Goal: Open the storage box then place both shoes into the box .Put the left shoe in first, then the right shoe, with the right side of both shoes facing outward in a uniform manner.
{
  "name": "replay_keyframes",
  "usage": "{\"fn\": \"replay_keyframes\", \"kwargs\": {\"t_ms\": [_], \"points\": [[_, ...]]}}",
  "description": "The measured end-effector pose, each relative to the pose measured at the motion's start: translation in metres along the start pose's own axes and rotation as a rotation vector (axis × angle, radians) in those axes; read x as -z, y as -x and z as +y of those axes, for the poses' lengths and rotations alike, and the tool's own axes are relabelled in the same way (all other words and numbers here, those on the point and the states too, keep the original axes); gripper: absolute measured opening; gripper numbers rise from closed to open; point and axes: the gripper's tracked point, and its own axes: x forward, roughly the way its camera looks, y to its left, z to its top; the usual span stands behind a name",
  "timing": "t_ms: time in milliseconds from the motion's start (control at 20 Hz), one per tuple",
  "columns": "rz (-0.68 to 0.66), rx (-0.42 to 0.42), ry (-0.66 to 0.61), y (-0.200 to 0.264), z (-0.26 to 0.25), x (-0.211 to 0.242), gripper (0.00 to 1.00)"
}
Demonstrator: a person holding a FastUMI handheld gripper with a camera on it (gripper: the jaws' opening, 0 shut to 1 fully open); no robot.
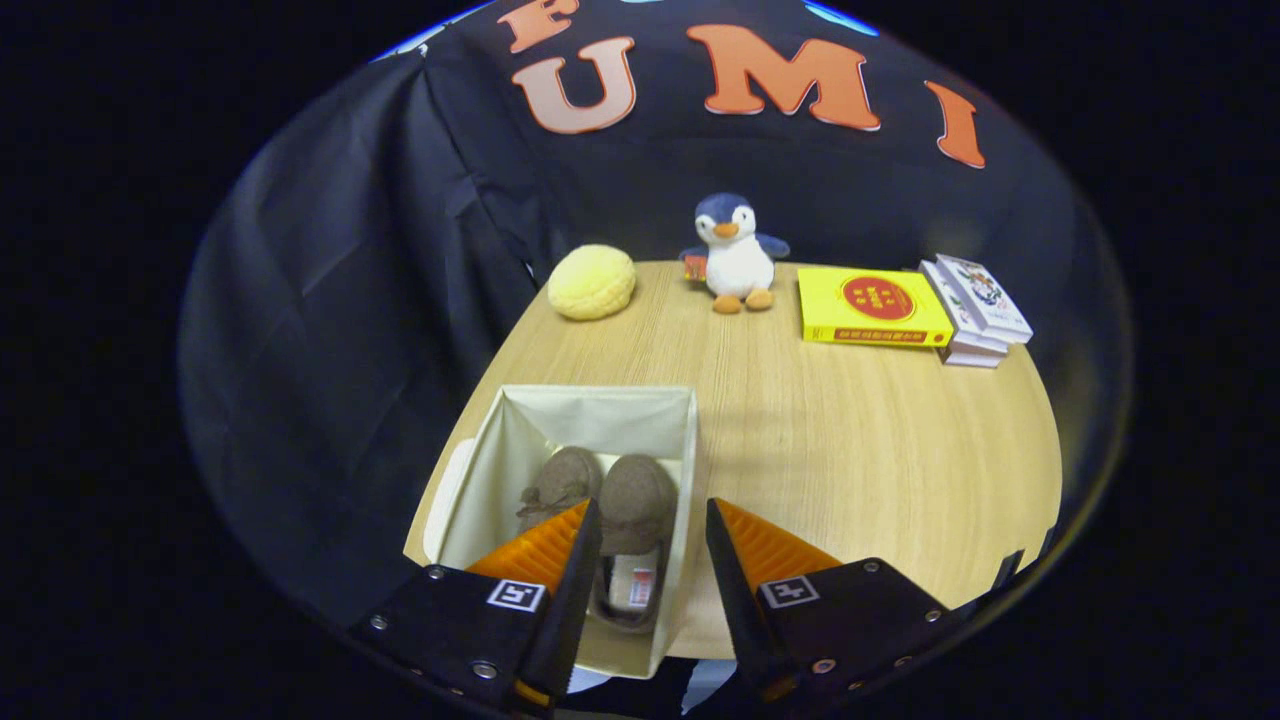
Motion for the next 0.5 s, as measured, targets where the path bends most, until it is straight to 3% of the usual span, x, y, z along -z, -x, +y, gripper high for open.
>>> {"fn": "replay_keyframes", "kwargs": {"t_ms": [250,500], "points": [[-0.241,-0.002,0.018,0.051,-0.064,-0.059,0.84],[-0.458,0.006,0.013,0.114,-0.133,-0.109,0.88]]}}
